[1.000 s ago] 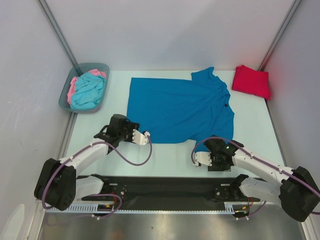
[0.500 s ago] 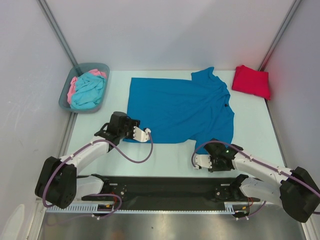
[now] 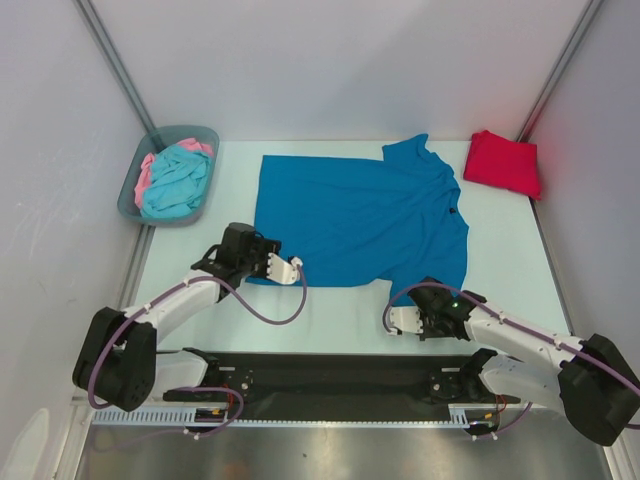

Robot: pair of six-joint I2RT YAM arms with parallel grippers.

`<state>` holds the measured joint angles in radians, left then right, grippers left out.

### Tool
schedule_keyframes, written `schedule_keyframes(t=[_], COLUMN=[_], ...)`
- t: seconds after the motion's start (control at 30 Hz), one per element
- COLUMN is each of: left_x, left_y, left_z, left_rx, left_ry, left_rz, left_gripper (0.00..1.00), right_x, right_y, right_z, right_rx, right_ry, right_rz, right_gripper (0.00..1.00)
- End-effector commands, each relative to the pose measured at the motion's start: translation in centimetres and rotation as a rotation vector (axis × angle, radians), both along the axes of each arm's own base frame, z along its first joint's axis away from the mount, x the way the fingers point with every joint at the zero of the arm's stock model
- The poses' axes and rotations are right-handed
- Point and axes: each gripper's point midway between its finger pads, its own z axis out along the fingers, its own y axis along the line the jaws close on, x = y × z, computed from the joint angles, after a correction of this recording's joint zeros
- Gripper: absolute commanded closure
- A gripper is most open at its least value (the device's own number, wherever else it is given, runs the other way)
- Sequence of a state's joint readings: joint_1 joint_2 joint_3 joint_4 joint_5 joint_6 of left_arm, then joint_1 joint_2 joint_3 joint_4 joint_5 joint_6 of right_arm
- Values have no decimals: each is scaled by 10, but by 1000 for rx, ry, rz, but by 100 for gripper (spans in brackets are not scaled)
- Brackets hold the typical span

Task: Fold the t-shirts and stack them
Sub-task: Fold the tshirt

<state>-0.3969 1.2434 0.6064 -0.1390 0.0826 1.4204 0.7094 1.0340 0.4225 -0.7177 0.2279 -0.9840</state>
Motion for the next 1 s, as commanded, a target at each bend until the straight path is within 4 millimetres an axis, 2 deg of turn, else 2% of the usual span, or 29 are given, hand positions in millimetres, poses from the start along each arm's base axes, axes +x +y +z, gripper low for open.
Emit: schedule_keyframes(t=[0.0, 0.07, 0.13, 0.23, 0.4, 0.5, 0.57, 0.6, 0.63, 0.73, 0.97], left_x=[8, 7, 5, -1, -22, -28, -29, -26, -38, -43, -69], left_y=[-5, -3, -1, 1, 1, 1, -4, -7, -8, -10, -1], left_z=[15, 12, 9, 2, -8, -9, -7, 3, -4, -5, -22], left_rx=[-5, 5, 9, 22, 1, -36, -100, -143, -145, -165, -92], left_ry=[-33, -25, -14, 2, 87, 105, 145, 164, 246, 298, 402], left_rz=[-32, -40, -43, -63, -100, -77, -28, 8, 8, 30, -3], left_gripper=[42, 42, 42, 44, 43, 42, 38, 35, 32, 28, 20], right_x=[-9, -8, -8, -7, -7, -6, -5, -5, -5, -5, -4], right_y=[10, 9, 8, 7, 3, 3, 3, 3, 3, 2, 3], right_z=[-14, -14, -15, -14, -16, -16, -16, -16, -16, -17, -17], right_rx=[56, 51, 47, 42, 23, 25, 23, 22, 21, 17, 18], right_ry=[54, 49, 47, 39, 29, 25, 22, 23, 22, 26, 24], right_rz=[22, 22, 19, 14, 12, 9, 8, 6, 3, 4, 3], right_gripper=[87, 97, 100, 100, 100, 100, 100, 100, 100, 100, 100])
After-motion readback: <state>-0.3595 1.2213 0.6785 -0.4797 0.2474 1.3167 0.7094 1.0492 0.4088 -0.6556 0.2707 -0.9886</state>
